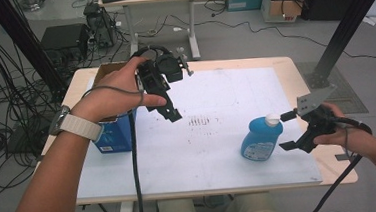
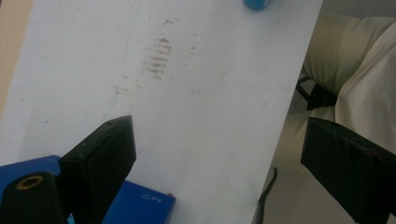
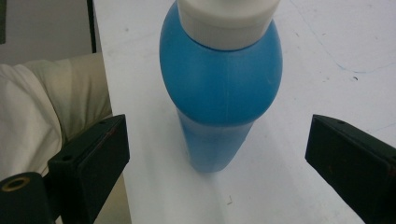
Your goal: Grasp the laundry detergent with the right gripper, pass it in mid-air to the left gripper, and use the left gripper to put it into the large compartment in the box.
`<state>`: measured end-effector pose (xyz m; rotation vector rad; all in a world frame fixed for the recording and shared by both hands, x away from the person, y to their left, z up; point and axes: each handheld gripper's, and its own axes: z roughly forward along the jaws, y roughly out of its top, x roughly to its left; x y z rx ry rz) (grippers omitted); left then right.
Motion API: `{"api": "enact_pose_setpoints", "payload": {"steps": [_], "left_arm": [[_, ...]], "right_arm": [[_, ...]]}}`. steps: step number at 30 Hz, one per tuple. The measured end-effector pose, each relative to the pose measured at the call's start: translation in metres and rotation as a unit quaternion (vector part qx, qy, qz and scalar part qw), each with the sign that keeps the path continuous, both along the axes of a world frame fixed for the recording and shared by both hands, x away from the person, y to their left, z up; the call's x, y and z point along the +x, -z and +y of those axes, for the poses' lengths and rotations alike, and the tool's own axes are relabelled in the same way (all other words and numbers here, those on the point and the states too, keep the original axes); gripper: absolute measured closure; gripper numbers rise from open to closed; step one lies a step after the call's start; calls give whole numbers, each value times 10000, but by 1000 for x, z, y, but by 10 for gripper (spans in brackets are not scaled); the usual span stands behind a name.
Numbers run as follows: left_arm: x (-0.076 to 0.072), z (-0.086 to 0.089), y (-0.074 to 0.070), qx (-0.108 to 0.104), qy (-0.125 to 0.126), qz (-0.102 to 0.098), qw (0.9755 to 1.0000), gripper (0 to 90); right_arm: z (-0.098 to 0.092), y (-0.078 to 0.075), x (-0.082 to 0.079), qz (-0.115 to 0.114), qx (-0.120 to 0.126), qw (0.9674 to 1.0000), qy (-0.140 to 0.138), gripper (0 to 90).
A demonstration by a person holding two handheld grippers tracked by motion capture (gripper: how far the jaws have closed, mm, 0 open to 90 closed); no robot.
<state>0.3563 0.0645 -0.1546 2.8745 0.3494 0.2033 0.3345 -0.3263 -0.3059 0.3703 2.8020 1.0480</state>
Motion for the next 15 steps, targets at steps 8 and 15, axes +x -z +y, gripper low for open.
{"api": "enact_pose_setpoints", "payload": {"steps": [8,15], "left_arm": [[1,1,0,1,-8,2,10000,105],[1,1,1,2,-8,5,10000,105]], "right_arm": [[1,0,0,16,-2,10000,5,63],[1,0,1,7,-3,10000,-7,63]]}}
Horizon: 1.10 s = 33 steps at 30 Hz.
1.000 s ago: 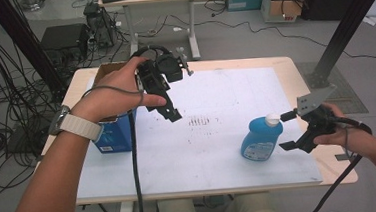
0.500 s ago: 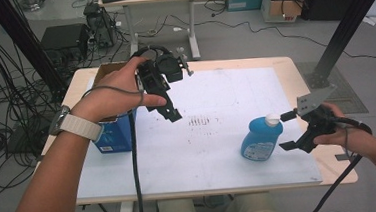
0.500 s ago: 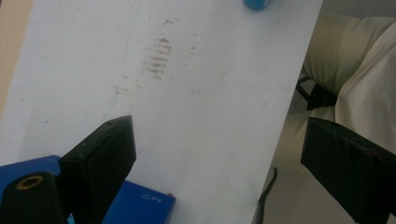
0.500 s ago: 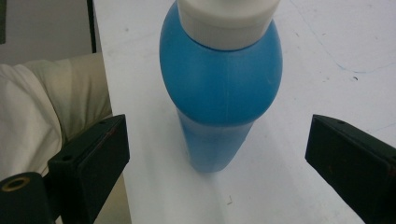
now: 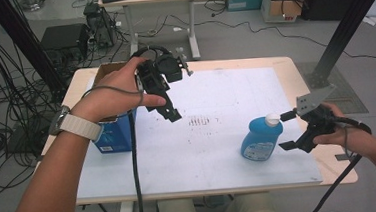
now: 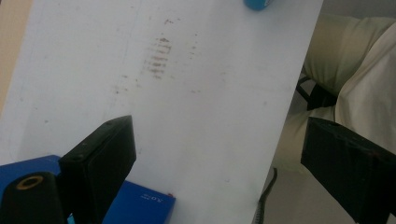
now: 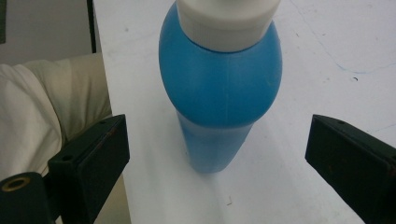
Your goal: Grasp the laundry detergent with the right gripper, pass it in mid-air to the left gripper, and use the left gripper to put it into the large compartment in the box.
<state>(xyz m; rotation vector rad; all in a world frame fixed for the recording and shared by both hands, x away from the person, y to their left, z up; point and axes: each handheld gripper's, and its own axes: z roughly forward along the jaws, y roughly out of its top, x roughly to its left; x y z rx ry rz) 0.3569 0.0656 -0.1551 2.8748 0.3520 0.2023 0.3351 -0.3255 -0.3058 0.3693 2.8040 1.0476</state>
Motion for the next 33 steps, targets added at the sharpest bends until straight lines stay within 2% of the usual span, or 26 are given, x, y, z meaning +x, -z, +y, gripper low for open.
{"api": "enact_pose_setpoints", "payload": {"steps": [33], "left_arm": [[0,0,1,-32,-6,-5,10000,105]], "right_arm": [[0,1,0,10,11,10000,14,63]]}}
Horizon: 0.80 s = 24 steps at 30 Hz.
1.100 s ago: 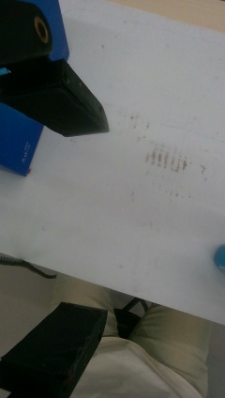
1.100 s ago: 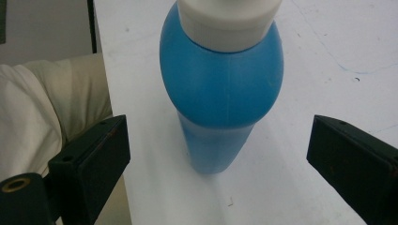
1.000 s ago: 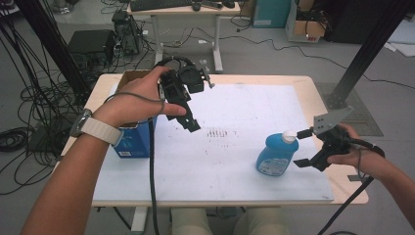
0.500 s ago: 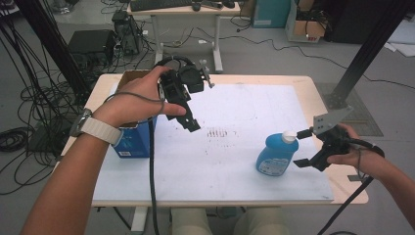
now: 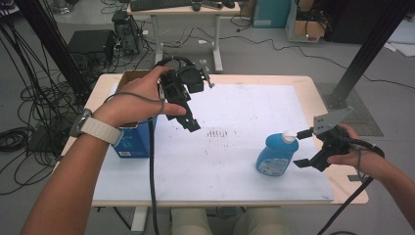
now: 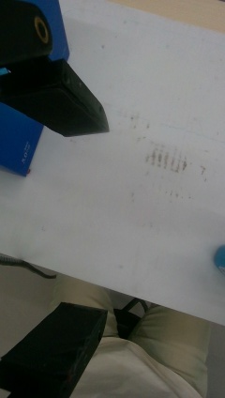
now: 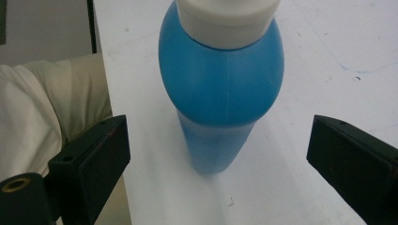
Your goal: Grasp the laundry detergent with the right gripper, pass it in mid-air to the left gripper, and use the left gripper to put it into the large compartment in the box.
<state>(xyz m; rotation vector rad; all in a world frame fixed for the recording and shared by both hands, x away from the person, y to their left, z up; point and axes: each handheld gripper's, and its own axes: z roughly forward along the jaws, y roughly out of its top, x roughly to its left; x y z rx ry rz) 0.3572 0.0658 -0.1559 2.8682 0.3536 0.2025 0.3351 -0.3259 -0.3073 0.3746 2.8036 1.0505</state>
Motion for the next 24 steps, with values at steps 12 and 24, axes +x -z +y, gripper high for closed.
{"api": "enact_pose_setpoints", "payload": {"steps": [12,24], "left_arm": [[0,0,1,-2,-4,0,10000,105],[0,1,1,-7,-18,9,10000,105]], "right_arm": [[0,1,1,-6,3,10000,16,63],[0,1,1,-10,6,10000,22,63]]}}
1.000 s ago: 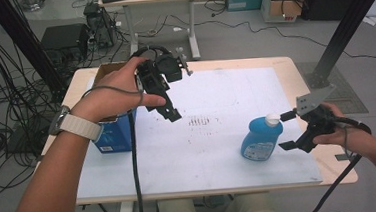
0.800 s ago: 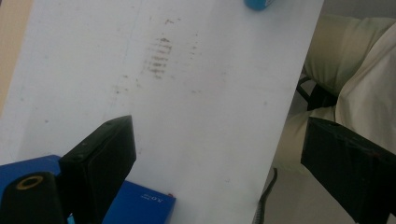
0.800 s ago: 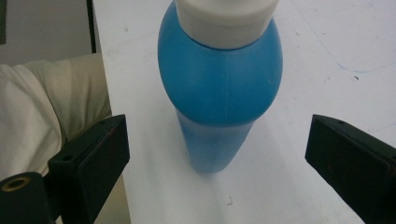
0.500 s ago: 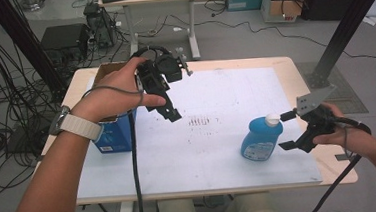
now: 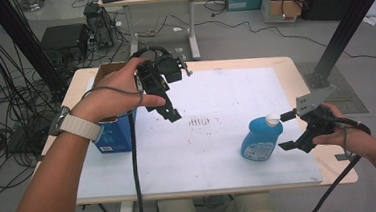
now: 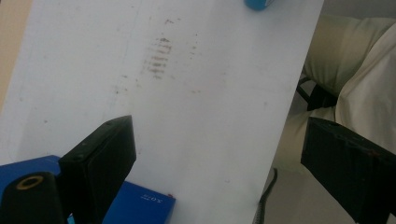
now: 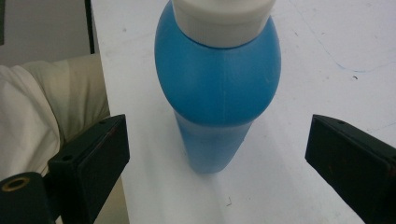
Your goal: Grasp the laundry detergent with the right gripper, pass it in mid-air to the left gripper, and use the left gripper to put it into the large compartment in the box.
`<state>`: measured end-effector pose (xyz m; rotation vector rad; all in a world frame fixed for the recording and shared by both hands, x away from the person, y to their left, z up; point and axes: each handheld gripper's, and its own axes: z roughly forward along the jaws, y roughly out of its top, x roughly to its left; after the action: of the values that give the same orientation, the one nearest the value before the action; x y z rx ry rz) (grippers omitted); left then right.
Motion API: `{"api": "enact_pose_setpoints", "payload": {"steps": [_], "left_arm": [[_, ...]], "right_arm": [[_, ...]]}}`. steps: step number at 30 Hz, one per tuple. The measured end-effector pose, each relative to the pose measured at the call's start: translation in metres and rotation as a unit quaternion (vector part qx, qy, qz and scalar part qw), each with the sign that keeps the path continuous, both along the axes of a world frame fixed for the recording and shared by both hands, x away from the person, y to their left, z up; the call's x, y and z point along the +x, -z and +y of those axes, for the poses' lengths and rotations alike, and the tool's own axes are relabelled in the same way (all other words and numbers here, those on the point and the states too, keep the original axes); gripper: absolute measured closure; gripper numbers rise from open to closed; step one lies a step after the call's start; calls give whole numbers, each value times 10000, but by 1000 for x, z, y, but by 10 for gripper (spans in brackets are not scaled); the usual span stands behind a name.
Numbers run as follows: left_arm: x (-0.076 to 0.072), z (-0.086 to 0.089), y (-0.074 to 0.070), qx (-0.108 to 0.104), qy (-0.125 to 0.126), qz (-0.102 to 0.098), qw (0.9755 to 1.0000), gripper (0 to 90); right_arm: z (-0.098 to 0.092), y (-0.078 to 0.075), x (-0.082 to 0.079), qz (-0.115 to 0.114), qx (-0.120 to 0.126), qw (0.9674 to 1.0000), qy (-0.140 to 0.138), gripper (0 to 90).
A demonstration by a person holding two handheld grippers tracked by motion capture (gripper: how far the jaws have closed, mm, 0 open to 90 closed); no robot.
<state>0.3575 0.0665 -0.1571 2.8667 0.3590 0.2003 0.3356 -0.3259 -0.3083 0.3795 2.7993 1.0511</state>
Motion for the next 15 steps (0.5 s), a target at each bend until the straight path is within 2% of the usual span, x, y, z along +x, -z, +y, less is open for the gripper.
{"api": "enact_pose_setpoints", "payload": {"steps": [15], "left_arm": [[1,0,1,-10,14,6,10000,105]], "right_arm": [[0,3,1,-19,28,10000,35,63]]}}
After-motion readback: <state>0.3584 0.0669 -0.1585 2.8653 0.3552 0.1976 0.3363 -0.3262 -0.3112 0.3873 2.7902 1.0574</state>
